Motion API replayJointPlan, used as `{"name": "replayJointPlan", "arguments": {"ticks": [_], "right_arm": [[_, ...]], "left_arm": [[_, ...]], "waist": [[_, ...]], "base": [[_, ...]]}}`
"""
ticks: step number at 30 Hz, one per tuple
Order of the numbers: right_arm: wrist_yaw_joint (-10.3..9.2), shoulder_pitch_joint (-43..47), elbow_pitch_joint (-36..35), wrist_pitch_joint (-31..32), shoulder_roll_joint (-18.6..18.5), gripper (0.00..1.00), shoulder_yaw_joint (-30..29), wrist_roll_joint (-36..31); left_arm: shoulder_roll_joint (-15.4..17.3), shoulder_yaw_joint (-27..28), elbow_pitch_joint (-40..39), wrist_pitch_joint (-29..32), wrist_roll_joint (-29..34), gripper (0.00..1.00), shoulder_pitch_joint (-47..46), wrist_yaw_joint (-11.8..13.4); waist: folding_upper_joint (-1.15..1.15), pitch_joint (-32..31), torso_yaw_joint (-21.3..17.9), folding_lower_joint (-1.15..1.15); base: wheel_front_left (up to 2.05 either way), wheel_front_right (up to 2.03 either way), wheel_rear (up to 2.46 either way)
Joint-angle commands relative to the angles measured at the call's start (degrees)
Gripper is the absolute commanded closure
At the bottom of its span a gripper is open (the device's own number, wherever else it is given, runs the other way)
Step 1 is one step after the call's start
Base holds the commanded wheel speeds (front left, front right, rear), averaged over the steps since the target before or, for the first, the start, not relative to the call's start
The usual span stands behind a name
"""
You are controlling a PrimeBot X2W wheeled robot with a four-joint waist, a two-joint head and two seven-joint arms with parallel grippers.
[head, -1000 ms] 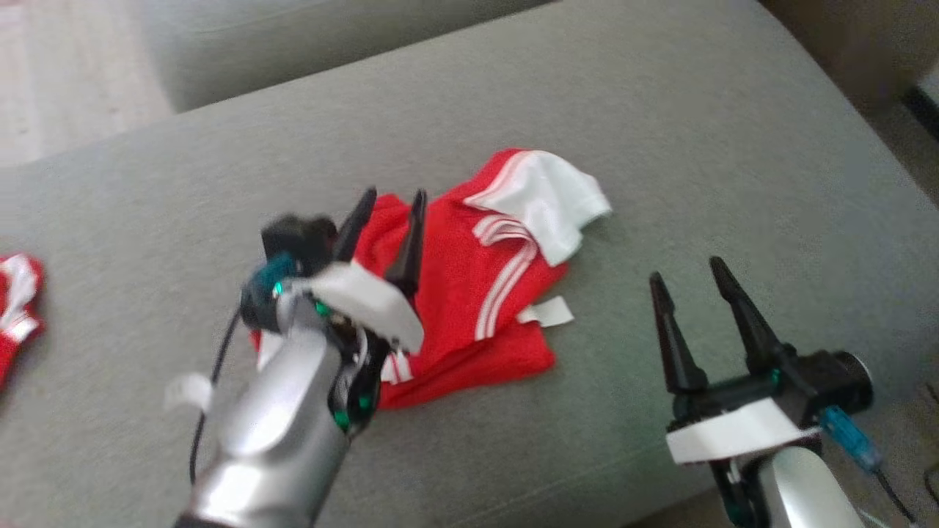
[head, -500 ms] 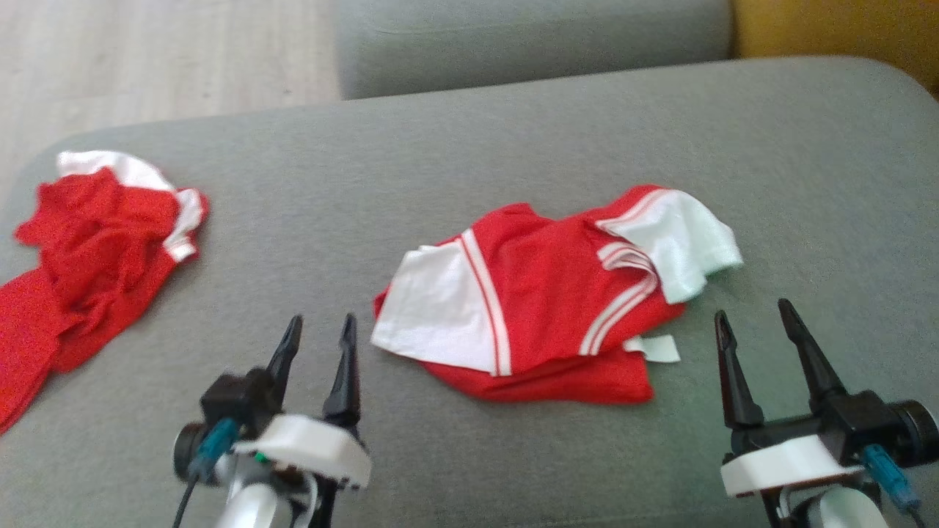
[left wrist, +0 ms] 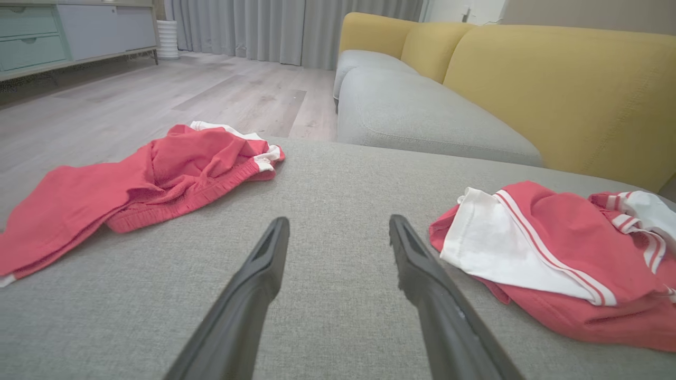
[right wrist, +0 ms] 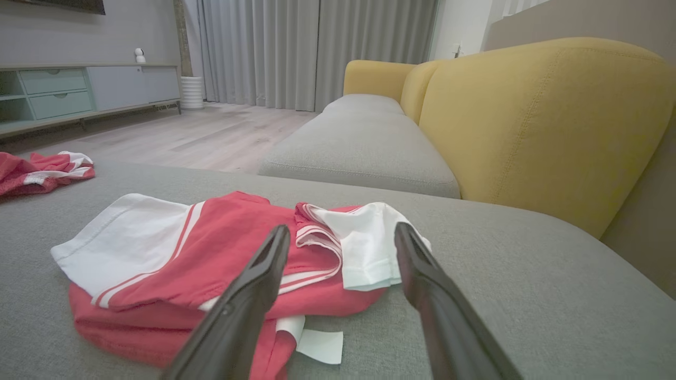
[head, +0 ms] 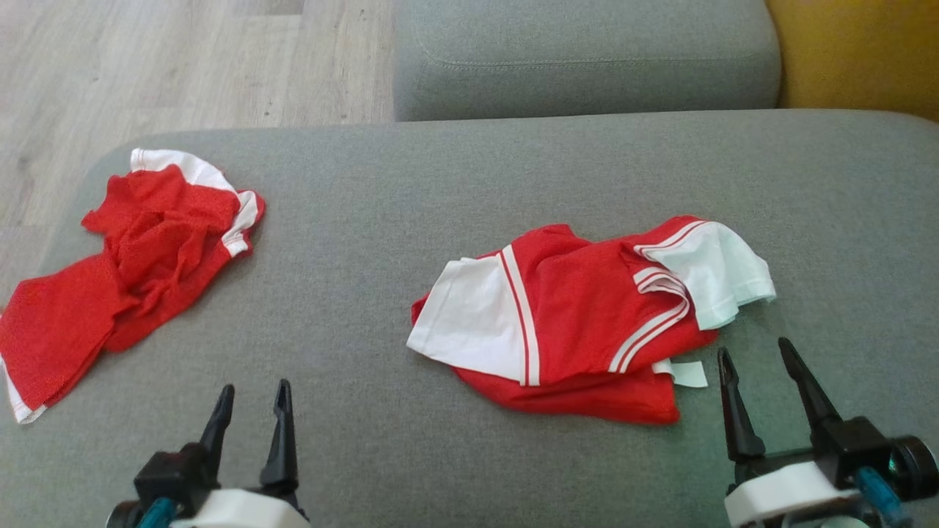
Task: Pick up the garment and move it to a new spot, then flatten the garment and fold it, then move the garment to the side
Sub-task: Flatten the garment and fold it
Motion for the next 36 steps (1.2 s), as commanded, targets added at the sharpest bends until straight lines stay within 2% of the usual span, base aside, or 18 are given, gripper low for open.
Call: {"name": "replayJointPlan", "arguments": {"ticks": [1, 14, 20, 24, 30, 32, 36], "right_arm": [[-0.04, -0.36, -1.28, -0.54, -0.36, 0.00, 0.78, 0.48], [-0.04, -0.68, -0.09, -0.54, -0.36, 0.00, 1.69, 1.76], [-0.04, -1.45, -0.14, -0.54, -0.36, 0.00, 2.77, 1.67], [-0.04, -2.16, -0.67, -0.54, -0.36, 0.00, 3.36, 1.58], [-0.04, -3.47, -1.48, -0.54, -0.36, 0.00, 4.44, 1.70], [-0.04, -4.07, -1.39, -0.54, -0.36, 0.00, 4.82, 1.78], [-0.04, -5.17, -1.24, -0.54, -0.36, 0.00, 5.37, 2.13]], "left_arm": [[-0.37, 2.70, -2.14, -0.71, 0.97, 0.00, -1.56, -0.77], [-1.32, 5.99, -1.00, -0.71, 3.23, 0.00, -1.17, -4.06], [-1.39, 3.04, 2.10, -0.71, 3.43, 0.00, -3.65, -4.94], [-1.40, -1.47, 6.36, -0.71, -0.07, 0.00, -8.35, -5.57], [-1.41, -7.93, 15.15, 4.19, -4.83, 0.00, -17.88, -4.69], [-1.41, -8.99, 18.05, 5.82, -7.04, 0.00, -20.44, -3.77], [-1.41, -10.10, 24.43, 9.05, -7.49, 0.00, -24.67, -2.16]], "waist": [[0.00, -0.22, -0.14, 0.00], [0.00, -0.37, -2.39, 0.00], [0.00, 0.42, -3.81, 0.00], [0.00, 1.60, -4.76, 0.00], [0.00, 4.57, -6.18, 0.00], [0.00, 5.36, -6.82, 0.00], [0.00, 6.55, -8.14, 0.00]], "base": [[0.00, 0.00, 0.00], [0.00, 0.00, 0.00], [0.00, 0.00, 0.00], [0.00, 0.00, 0.00], [0.00, 0.00, 0.00], [0.00, 0.00, 0.00], [0.00, 0.00, 0.00]]}}
